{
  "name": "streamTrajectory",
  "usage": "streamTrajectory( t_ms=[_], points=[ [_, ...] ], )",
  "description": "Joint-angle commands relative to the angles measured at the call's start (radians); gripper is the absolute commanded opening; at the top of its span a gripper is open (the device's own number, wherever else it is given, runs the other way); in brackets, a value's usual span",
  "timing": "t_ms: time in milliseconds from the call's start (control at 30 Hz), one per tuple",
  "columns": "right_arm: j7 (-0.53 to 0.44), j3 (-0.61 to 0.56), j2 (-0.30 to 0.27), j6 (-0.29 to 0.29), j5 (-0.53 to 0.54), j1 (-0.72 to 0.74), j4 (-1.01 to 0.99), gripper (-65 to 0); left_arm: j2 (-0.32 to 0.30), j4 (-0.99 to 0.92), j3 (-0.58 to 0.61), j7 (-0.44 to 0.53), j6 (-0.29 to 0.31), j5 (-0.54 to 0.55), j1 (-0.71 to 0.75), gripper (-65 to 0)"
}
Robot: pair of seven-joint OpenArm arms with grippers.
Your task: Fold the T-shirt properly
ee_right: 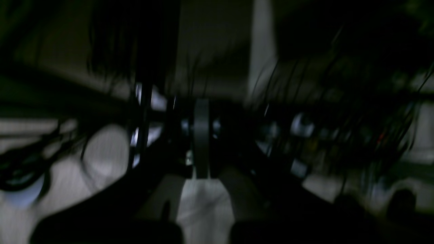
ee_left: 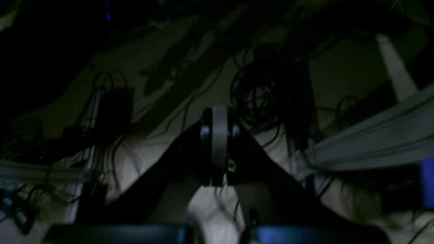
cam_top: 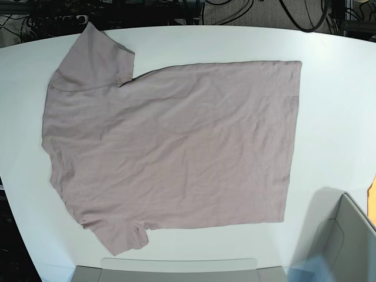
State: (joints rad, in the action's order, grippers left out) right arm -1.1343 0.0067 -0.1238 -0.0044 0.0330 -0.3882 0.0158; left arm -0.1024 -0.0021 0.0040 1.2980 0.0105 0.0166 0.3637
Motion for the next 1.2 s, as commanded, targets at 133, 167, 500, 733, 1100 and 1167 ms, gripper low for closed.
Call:
streamTrajectory(
  t_ms=[133,167,500,733,1100,1167],
  points=[
    [-0.019,0.003,0.003,-0.001,0.094,-0.119,0.152,-64.9,-0.020,0.109,-0.003,0.044,-0.008,-0.004,0.042,-64.6],
    [-0.019,0.002,0.003,-0.001,0.100,-0.147,0.210,-64.9,-0.021,0.142,-0.003,0.044,-0.008,-0.004,0.064,-64.6],
    [-0.010,-0.001,-0.030,-0.001,0.106,-0.553,1.038,-60.8,-0.016,0.804,-0.118,0.042,-0.013,-0.004,0.352,-64.6],
    [0.198,0.003,-0.070,-0.001,0.265,-0.705,1.513,-52.5,-0.001,1.129,-0.233,-0.036,-0.013,-0.004,0.420,-60.9],
    [0.501,0.072,-0.346,-0.001,0.733,-0.802,1.760,-52.3,0.022,1.302,-0.227,-0.222,-0.011,-0.004,0.423,-52.9],
    [0.541,0.103,-0.374,-0.001,0.809,-0.802,1.742,-52.3,0.039,1.302,-0.227,-0.222,-0.008,-0.008,0.420,-52.8]
  ],
)
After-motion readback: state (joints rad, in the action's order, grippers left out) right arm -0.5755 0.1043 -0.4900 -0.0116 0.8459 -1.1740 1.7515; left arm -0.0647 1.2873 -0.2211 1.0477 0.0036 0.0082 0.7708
